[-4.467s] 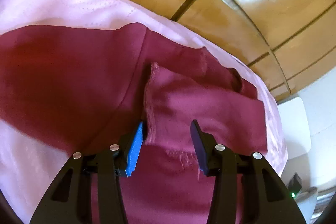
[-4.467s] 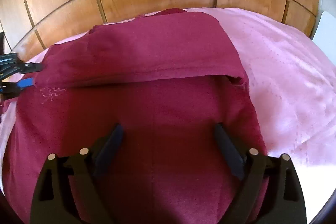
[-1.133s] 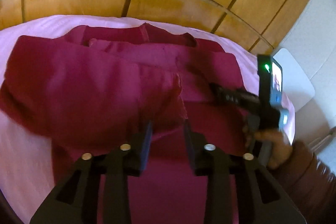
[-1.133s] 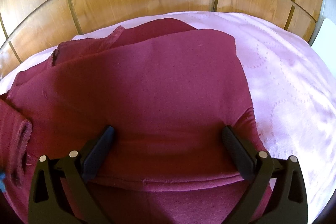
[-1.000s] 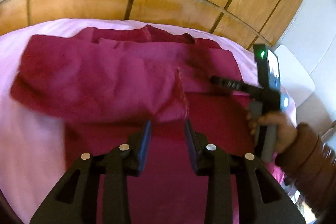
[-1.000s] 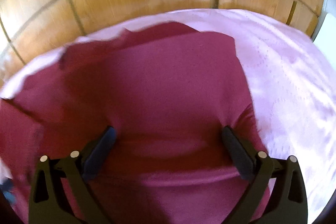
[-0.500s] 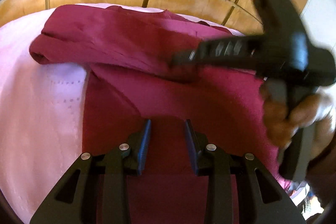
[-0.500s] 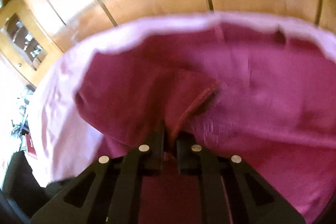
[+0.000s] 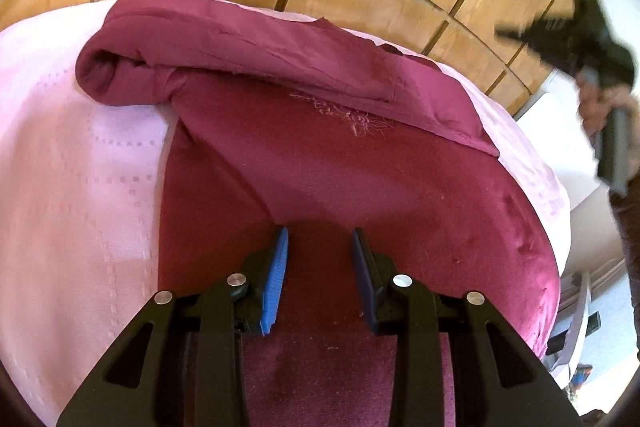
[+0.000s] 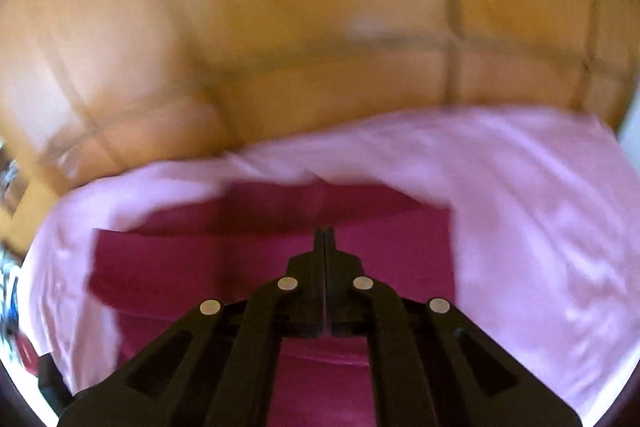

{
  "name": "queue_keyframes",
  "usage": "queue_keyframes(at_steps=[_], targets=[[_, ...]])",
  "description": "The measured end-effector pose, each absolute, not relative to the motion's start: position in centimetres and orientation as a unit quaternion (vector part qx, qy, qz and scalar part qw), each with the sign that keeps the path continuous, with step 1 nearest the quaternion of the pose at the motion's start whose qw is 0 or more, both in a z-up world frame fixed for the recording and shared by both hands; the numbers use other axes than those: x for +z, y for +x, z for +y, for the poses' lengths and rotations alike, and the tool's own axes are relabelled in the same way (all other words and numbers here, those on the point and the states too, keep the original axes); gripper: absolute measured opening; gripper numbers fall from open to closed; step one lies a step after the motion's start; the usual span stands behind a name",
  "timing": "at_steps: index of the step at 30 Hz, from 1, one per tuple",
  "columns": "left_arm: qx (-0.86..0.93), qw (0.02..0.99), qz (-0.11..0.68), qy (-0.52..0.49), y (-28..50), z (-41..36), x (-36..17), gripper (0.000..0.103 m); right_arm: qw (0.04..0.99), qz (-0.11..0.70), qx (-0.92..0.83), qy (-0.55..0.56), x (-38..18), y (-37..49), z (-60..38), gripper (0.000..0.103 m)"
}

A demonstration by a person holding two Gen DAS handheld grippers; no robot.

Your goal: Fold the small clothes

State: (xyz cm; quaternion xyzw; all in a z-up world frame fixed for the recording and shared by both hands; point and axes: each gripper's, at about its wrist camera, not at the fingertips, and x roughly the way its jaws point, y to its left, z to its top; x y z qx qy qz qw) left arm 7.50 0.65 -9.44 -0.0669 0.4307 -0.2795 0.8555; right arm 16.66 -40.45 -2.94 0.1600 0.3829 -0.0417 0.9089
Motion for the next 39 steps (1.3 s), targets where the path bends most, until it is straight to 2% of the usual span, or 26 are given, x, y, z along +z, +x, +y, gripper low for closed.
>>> queue_keyframes(at_steps=[2,3,5,6,7,14,15,16,17,18,24,28,31,39], targets=[[-0.279,0.856,0.431,-0.065,7.5,0.5,-9.5,0.032,0.887,0.41,-0.02,0.213,-6.0,16.5,-41.8,0.0],[-0.278,0.856,0.431,-0.064,7.5,0.5,-9.5,0.032,0.882,0.413,-0.01,0.226,-6.8,16.1,-41.8,0.005],[-0.277,0.857,0.431,-0.061,7.6,0.5,-9.5,0.032,0.878,0.407,0.016,0.251,-8.0,15.5,-41.2,0.022],[-0.276,0.857,0.431,-0.061,7.6,0.4,-9.5,0.032,0.876,0.402,0.035,0.264,-8.3,15.3,-40.7,0.042],[-0.278,0.857,0.43,-0.06,7.6,0.4,-9.5,0.032,0.876,0.396,0.053,0.272,-8.5,15.4,-39.8,0.046],[-0.276,0.858,0.428,-0.058,7.5,0.6,-9.6,0.032,0.863,0.429,0.119,0.239,-9.9,18.5,-30.8,0.044],[-0.276,0.859,0.428,-0.058,7.5,0.6,-9.6,0.032,0.859,0.442,0.123,0.228,-10.4,19.1,-29.5,0.035],[-0.277,0.859,0.427,-0.058,7.5,0.6,-9.7,0.032,0.855,0.457,0.122,0.212,-10.9,19.7,-28.5,0.017],[-0.278,0.858,0.427,-0.058,7.5,0.5,-9.7,0.032,0.856,0.47,0.111,0.184,-11.4,20.2,-27.3,0.012],[-0.279,0.858,0.427,-0.058,7.5,0.5,-9.7,0.032,0.862,0.468,0.105,0.167,-11.1,20.2,-26.8,0.002],[-0.286,0.857,0.425,-0.063,7.5,0.8,-10.1,0.032,0.914,0.356,0.086,0.175,-2.7,16.9,-30.7,0.002],[-0.285,0.857,0.424,-0.067,7.3,0.8,-10.3,0.032,0.93,0.315,0.033,0.185,0.5,14.0,-36.6,0.002],[-0.284,0.857,0.424,-0.066,7.2,0.7,-10.4,0.032,0.925,0.324,-0.019,0.196,-0.6,12.7,-40.2,0.002],[-0.279,0.856,0.432,-0.059,7.4,0.5,-10.2,0.032,0.877,0.408,-0.132,0.216,-9.2,12.4,-46.1,0.002]])
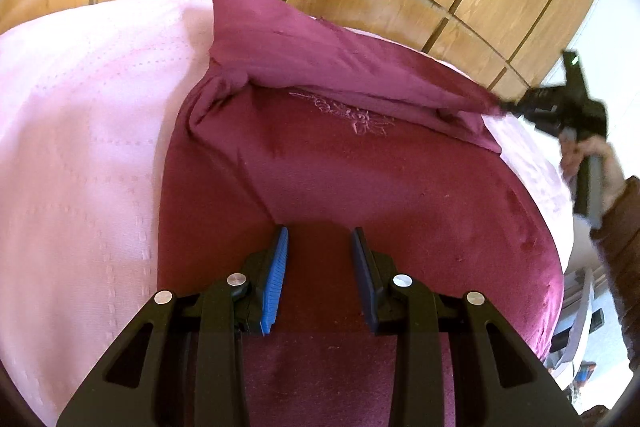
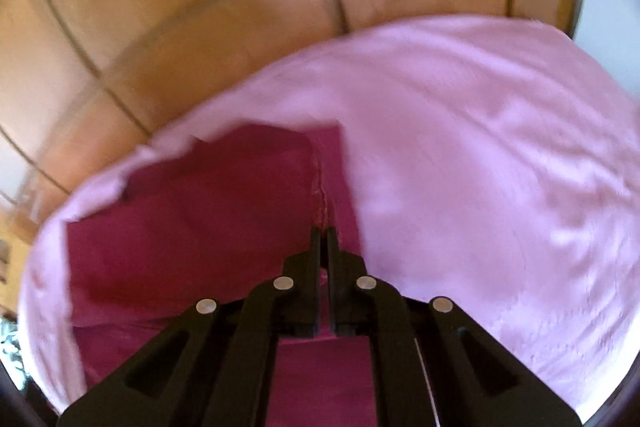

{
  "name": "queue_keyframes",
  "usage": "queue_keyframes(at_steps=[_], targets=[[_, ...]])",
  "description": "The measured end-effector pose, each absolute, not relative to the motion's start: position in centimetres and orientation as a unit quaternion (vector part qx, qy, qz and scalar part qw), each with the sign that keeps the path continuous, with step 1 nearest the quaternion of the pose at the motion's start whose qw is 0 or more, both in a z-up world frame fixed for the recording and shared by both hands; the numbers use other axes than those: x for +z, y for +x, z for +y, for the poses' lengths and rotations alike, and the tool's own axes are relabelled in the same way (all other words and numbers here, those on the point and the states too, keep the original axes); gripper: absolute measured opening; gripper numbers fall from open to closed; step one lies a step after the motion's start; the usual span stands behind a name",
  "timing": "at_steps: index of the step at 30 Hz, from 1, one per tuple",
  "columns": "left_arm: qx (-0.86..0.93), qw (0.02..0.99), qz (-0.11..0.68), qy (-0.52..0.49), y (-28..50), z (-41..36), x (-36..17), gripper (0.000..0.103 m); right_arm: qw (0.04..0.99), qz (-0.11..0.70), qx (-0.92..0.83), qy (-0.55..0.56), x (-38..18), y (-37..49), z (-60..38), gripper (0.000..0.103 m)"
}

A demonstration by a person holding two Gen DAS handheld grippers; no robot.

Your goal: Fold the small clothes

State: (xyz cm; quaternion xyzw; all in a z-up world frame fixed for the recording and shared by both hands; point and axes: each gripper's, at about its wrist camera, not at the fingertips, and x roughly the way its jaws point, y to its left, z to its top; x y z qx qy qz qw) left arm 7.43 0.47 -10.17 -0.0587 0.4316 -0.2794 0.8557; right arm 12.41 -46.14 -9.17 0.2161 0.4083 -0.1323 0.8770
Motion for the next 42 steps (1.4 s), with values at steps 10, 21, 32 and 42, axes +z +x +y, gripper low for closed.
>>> queue_keyframes(at_steps=[10,21,32,42], targets=[[-0.264,0.872,0.406,-0.072,10.7,0.5,-4.2,0.032,0.909,0.359,-0.121,0.175,-6.4,11.3,-42.4,0.055],[-0.231,0.879,0.409,-0.086,20.5,-1.5,-2.7,0.032,0.92,0.371,-0.108,0.064,-13.4,12.9,-36.7,0.068],[-0.216,0.829,0.461,-0.231,29.7,4.3,-5.4,0.068,0.92,0.368,-0.111,0.073,-13.6,12.5,-36.8,0.074],[-0.142,0.893,0.427,0.027,29.9,-2.7,-7.2,0.023,0.921,0.367,-0.119,0.06,-13.8,13.2,-36.6,0.075]])
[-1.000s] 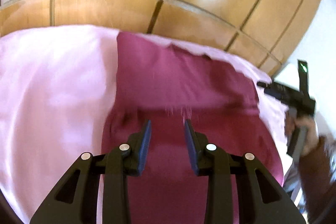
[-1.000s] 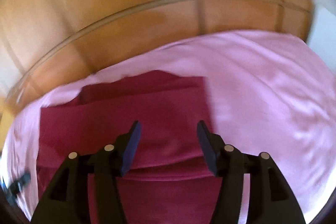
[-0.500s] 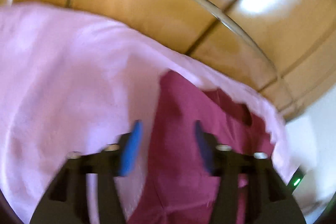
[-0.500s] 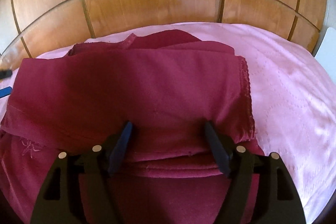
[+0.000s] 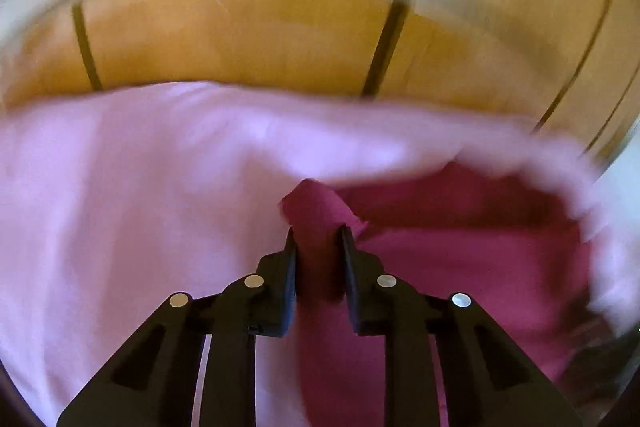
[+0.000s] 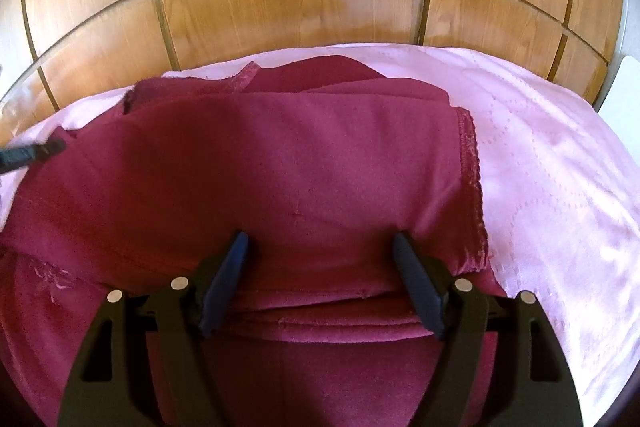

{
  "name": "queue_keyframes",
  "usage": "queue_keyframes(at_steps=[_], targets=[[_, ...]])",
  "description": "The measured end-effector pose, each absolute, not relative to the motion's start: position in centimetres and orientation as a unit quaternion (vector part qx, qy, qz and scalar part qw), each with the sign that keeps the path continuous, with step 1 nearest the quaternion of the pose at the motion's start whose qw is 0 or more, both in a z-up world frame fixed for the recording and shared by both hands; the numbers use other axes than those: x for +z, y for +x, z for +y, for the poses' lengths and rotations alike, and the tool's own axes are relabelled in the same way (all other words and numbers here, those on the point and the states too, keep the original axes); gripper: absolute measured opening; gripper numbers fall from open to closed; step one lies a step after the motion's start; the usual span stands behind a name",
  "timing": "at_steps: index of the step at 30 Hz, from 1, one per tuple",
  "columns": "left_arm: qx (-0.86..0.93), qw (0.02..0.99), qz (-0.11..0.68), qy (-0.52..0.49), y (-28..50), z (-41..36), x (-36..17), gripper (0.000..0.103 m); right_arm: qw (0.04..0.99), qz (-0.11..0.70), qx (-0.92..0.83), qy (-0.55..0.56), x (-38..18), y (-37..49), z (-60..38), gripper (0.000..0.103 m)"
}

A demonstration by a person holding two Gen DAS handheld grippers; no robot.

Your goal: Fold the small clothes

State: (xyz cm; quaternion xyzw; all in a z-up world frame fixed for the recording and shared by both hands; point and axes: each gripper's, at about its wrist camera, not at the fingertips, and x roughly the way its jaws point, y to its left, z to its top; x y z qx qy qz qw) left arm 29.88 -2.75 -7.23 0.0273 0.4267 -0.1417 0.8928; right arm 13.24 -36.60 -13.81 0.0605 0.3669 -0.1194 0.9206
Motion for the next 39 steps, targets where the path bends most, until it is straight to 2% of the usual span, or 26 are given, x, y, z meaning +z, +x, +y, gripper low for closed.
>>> queue_keyframes(at_steps=[1,3,4,5,6,10,13,16,17,25,30,32,34,39], targets=[[-0.138,0.902,0.404,0.057,29.5,-3.3,-8.2,0.028,0.921,0.367,-0.121,0.058,-13.8,13.3,-36.5,0.075],[-0.129,0.905,0.401,0.069,29.5,-3.6,-8.2,0.03,0.92,0.367,-0.121,0.059,-13.8,13.3,-36.6,0.075],[-0.12,0.903,0.408,0.068,29.7,-3.6,-7.9,0.036,0.921,0.367,-0.121,0.06,-13.8,13.3,-36.6,0.075],[-0.106,0.902,0.413,0.061,29.8,-3.3,-7.4,0.047,0.921,0.366,-0.121,0.06,-13.8,13.3,-36.6,0.075],[-0.092,0.904,0.415,0.04,29.6,-2.6,-6.6,0.048,0.921,0.366,-0.12,0.061,-13.8,13.3,-36.6,0.075],[-0.141,0.91,0.388,-0.044,25.2,-0.5,-3.6,0.048,0.921,0.365,-0.118,0.065,-13.9,13.3,-36.8,0.076],[-0.199,0.903,0.379,-0.017,20.1,-1.7,-3.6,0.048,0.921,0.365,-0.118,0.065,-13.9,13.4,-36.8,0.076],[-0.193,0.888,0.414,0.051,16.9,-3.5,-7.2,0.048,0.921,0.365,-0.118,0.065,-13.9,13.4,-36.8,0.076],[-0.189,0.895,0.398,0.07,16.3,-3.8,-8.1,0.048,0.921,0.365,-0.118,0.065,-13.9,13.4,-36.7,0.076],[-0.171,0.894,0.411,0.057,16.5,-4.0,-7.0,0.049,0.921,0.366,-0.119,0.065,-13.8,13.5,-36.7,0.076],[-0.154,0.898,0.408,0.057,12.8,-2.0,-5.7,0.049,0.92,0.367,-0.12,0.062,-13.8,13.6,-36.7,0.077],[-0.15,0.902,0.402,0.053,11.3,-0.8,-5.2,0.049,0.919,0.369,-0.124,0.058,-13.7,13.7,-36.7,0.08],[-0.148,0.903,0.401,0.048,10.1,0.2,-4.9,0.049,0.915,0.374,-0.147,0.044,-13.5,13.7,-36.4,0.093],[-0.143,0.909,0.39,0.046,7.0,2.3,-4.3,0.049,0.907,0.388,-0.161,0.033,-12.3,12.5,-35.8,0.097]])
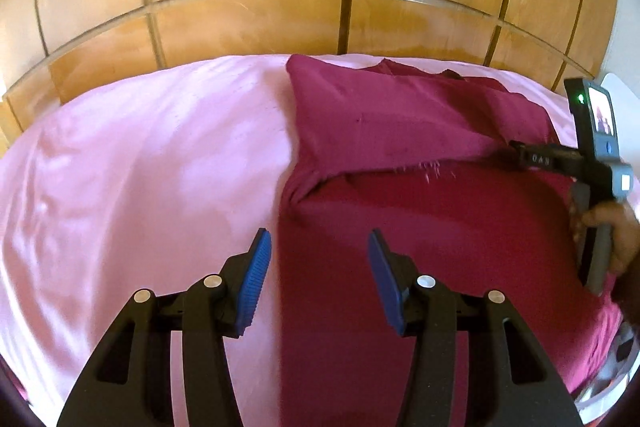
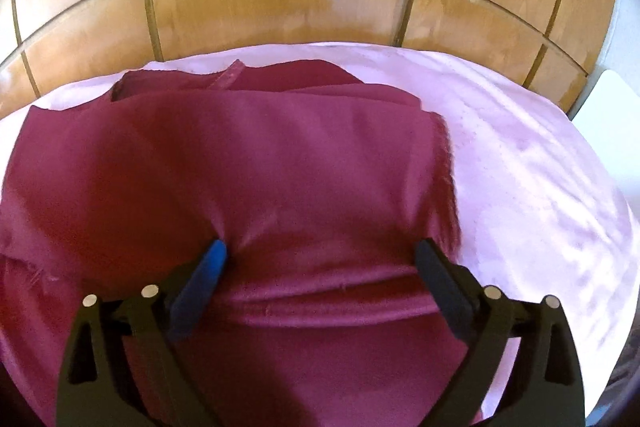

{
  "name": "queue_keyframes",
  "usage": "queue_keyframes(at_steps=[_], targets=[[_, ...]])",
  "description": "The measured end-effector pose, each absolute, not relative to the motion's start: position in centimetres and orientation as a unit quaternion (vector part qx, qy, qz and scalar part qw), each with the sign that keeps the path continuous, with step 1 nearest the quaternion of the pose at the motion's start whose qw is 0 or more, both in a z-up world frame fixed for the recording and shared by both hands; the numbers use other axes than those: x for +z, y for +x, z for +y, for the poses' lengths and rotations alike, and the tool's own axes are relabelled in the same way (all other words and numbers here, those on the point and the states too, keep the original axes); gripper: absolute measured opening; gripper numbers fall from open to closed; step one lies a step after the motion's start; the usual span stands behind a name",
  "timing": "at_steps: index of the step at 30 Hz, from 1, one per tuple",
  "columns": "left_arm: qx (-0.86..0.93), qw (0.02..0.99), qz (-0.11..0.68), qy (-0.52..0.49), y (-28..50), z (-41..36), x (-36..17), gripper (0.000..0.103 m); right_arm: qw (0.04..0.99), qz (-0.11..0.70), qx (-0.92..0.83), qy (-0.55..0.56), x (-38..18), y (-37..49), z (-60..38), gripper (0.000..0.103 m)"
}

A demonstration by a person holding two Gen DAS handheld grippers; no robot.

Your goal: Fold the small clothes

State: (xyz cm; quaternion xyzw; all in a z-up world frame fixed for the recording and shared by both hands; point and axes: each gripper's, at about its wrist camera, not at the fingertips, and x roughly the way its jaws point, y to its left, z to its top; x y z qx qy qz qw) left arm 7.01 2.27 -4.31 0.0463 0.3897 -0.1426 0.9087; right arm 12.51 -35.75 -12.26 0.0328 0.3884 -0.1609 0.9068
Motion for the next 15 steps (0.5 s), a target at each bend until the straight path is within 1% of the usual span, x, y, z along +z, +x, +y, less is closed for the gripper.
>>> queue_keyframes(at_steps=[8,15], targets=[[-0.138,0.904,0.401,0.047,4.3,4.4,-5.1,0.049,0.907,0.395,-0.142,0.026,-11.3,7.2,-36.1,0.099],[-0.142,0.897,0.416,0.051,2.8,5.4,-6.5,0.049,0.89,0.423,-0.161,0.054,-12.3,1.6,-39.6,0.099]])
